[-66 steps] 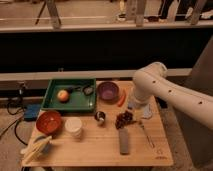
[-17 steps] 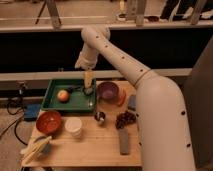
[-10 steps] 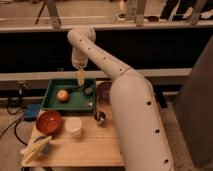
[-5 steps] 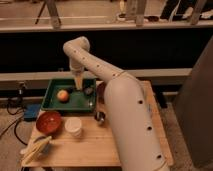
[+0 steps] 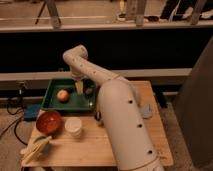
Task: Place brush in table surface
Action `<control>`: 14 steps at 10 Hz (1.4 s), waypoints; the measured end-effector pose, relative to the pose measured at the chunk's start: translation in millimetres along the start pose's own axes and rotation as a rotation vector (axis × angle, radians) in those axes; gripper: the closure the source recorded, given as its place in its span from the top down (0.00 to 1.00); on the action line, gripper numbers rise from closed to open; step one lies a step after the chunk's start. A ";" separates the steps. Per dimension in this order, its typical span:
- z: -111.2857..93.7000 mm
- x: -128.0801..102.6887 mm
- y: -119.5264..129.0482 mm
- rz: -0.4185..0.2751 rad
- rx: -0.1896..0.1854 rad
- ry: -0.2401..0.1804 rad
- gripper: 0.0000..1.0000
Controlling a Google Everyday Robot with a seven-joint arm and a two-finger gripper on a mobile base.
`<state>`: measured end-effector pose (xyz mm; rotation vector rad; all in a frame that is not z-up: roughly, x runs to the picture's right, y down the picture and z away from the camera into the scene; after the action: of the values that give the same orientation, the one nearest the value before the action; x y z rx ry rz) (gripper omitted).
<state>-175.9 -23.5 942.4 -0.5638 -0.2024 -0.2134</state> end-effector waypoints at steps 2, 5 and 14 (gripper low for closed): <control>16.1 3.7 2.2 0.000 -0.014 -0.006 0.80; 31.3 3.5 7.4 -0.009 -0.026 -0.007 0.80; 60.6 -12.7 11.6 -0.039 -0.081 0.013 0.80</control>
<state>-193.0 21.1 983.4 -0.6395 -0.1926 -0.2641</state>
